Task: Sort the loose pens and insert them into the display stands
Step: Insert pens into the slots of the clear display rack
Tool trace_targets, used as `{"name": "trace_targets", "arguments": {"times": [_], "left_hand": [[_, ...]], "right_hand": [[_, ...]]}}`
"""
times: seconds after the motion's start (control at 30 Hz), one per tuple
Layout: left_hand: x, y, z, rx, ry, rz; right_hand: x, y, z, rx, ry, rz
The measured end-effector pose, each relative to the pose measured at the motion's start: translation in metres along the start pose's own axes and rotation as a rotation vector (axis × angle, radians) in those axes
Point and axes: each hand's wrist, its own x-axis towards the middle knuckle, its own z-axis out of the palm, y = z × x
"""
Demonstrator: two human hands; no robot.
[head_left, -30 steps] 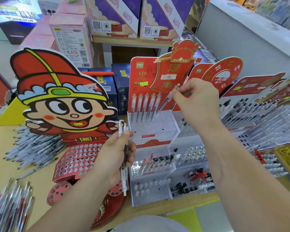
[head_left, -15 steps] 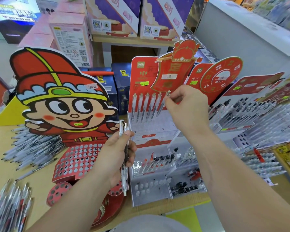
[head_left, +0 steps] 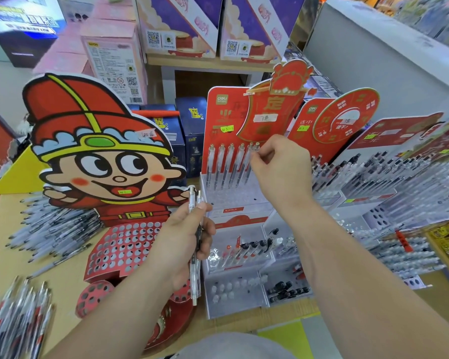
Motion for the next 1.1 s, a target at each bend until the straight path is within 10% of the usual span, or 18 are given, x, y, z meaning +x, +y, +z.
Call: {"name": "trace_targets", "arguments": {"times": [0.7, 1.1], "left_hand": [[-0.02, 0.015, -0.007, -0.069, -0.099, -0.015], [-0.016, 0.027, 0.004, -0.185, 0.047, 0.066]], "right_hand": [[-0.019, -0.002, 0.001, 0.041, 0.001, 0.086], [-0.121, -0.041, -0.009, 0.424, -0.572, 0.1]]}}
